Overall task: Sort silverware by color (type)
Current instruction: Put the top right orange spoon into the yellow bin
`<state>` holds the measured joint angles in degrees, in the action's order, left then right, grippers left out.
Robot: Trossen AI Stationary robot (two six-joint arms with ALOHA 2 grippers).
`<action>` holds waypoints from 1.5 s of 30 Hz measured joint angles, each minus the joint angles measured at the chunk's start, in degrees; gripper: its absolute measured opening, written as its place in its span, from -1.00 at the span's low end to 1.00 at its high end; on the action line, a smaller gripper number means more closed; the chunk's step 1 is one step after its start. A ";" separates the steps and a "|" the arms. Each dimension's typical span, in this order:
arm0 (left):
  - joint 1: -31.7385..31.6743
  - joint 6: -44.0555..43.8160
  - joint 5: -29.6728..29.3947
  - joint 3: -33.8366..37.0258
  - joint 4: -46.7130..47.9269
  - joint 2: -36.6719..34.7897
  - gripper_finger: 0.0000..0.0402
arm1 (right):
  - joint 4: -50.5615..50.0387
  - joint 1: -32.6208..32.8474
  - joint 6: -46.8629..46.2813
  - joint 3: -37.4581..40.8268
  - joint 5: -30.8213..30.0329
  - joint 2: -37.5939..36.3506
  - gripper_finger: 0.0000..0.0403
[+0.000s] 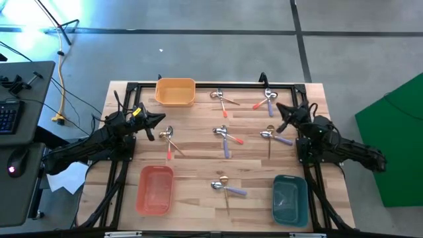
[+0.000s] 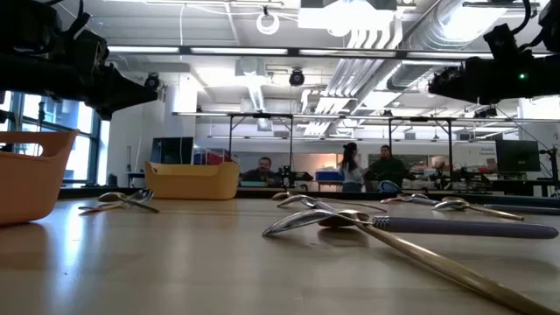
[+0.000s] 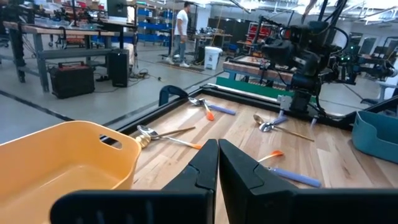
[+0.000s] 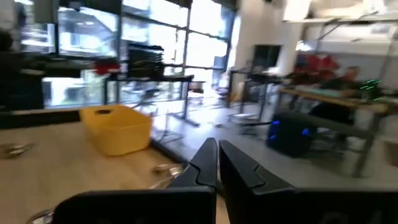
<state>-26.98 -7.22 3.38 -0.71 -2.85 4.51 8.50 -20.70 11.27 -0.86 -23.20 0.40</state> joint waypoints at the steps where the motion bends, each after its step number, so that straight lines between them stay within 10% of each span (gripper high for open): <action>1: 0.00 -0.04 0.04 0.00 0.04 0.00 -0.97 | 1.49 -0.38 0.09 0.00 -0.31 0.02 -1.00; 21: 0.02 -0.07 0.07 0.00 0.00 0.00 -0.97 | 14.15 -8.28 -3.48 -0.20 2.86 2.78 -1.00; 45: 0.04 4.36 2.23 0.00 -0.95 -0.01 -0.97 | -1.94 -11.57 -0.39 -25.38 13.64 49.21 -1.00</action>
<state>-26.94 -2.86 5.61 -0.71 -3.79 4.50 6.56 -32.27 10.88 -26.24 -9.56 49.61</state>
